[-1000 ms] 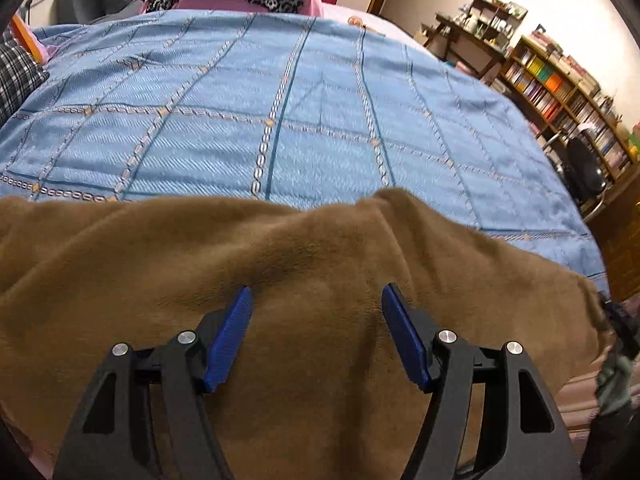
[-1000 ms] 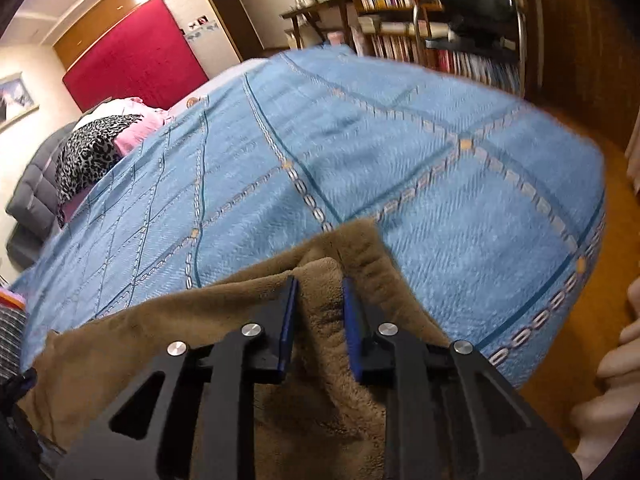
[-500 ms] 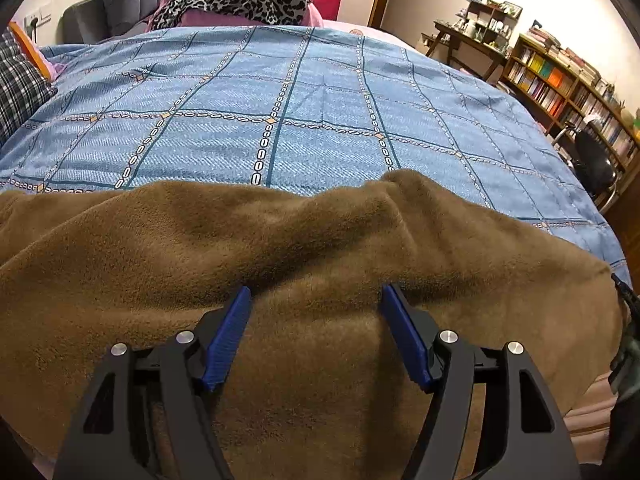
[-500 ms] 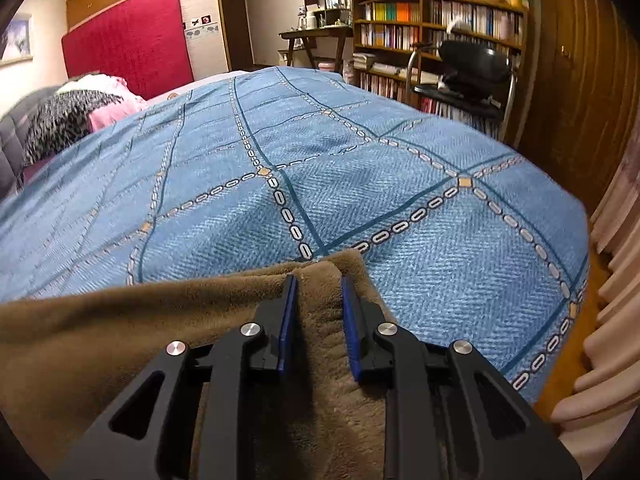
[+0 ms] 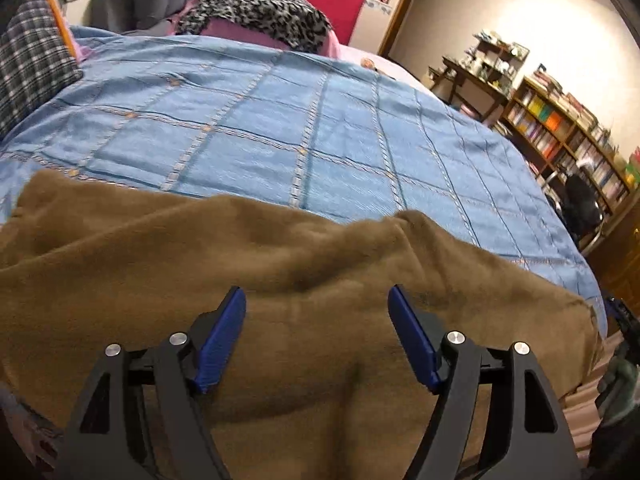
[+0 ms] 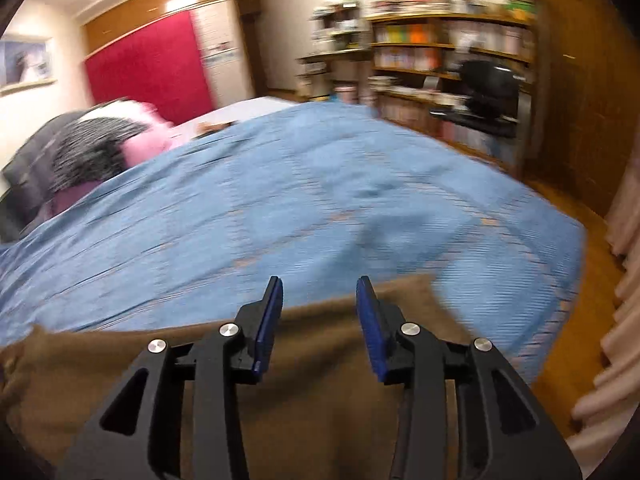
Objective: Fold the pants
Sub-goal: 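Grasp the pants edge with the right gripper and pull it toward the left gripper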
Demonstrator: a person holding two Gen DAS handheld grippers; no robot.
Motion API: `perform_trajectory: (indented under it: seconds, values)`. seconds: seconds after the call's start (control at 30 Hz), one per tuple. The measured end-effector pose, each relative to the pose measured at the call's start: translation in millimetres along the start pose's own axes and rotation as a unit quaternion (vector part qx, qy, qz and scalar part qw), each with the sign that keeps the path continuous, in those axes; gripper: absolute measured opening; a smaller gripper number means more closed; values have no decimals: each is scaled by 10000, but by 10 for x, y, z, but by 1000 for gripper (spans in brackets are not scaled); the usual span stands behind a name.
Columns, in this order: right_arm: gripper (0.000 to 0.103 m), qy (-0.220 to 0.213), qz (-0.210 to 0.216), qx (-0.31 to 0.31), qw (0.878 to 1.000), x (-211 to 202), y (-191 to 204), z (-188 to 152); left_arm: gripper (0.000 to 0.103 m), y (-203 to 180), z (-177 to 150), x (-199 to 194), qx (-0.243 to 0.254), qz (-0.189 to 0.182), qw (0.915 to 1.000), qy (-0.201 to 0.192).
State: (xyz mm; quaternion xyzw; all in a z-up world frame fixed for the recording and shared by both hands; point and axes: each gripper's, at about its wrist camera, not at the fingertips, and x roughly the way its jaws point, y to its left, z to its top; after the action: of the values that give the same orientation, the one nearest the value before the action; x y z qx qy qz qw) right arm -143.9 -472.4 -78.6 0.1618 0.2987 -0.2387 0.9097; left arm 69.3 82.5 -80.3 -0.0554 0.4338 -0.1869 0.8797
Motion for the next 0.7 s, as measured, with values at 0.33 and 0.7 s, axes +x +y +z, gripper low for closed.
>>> perform_trajectory:
  seconds: [0.33,0.7]
  values:
    - [40,828,2037,-921,9712,230,1631,-274,73,491,-42,-307,-403,184,9987,-252]
    - [48,1910,3688,-2530,8738,-9,2927,-980,73,685,-105,-453,-410,184,9983,-366]
